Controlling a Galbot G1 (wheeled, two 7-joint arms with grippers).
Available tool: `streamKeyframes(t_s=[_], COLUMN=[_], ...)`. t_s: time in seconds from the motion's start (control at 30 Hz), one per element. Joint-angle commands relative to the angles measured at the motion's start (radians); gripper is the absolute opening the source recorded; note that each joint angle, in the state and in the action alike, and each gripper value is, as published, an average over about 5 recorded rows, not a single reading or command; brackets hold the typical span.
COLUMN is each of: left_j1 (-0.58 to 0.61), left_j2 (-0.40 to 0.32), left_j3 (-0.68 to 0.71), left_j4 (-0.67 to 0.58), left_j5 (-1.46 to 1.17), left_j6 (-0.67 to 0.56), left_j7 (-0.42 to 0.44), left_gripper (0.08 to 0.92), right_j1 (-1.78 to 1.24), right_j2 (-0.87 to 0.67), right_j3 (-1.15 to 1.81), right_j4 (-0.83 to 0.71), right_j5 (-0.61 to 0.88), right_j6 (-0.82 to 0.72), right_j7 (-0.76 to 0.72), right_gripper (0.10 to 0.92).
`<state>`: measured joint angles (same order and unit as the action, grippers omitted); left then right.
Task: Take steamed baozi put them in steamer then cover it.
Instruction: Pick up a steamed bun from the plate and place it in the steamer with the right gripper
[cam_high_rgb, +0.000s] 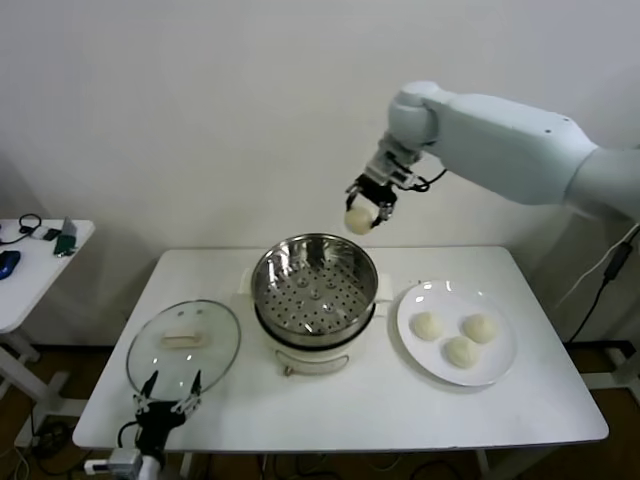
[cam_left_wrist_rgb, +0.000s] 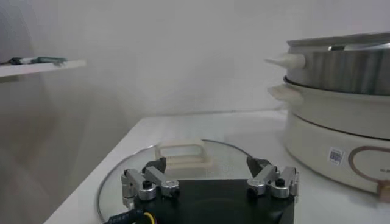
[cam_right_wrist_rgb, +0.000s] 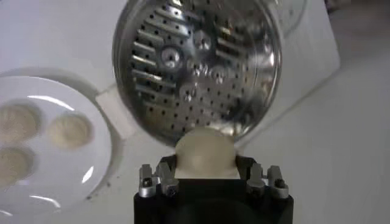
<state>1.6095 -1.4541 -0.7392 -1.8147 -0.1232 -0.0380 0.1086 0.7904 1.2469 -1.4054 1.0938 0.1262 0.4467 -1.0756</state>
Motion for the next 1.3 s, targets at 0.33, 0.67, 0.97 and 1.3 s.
streamKeyframes(t_s=[0.33,0.67,0.97,1.3], left_j1=[0.019,0.016,0.009,0.009], left_j2=[0.004,0.007,0.01,0.012], left_j3=[-0.008,-0.01,-0.008,-0.008], left_j4=[-0.046,-0.045,-0.038,-0.038], left_j5=[0.01,0.006,0.005,0.005], left_j6=[-0.005,-0.006,-0.006,-0.008], left_j7=[0.001,0.002,0.002,0.001], left_gripper=[0.823,0.823,0.823,0.823], right_j1=[-0.227,-0.304,-0.342,-0.349], right_j2=[0.18,0.231,0.246,0.255], right_j3=[0.014,0.052,0.084,0.113], right_j4=[-0.172,-0.326,-0.387,-0.411], right_j5=[-0.356,-0.422,-0.457,-0.431], right_j6=[0.19,0.225,0.234,0.245], right_j7=[0.118,0.147,0.193,0.22], right_gripper=[0.653,0.653,0.653,0.71])
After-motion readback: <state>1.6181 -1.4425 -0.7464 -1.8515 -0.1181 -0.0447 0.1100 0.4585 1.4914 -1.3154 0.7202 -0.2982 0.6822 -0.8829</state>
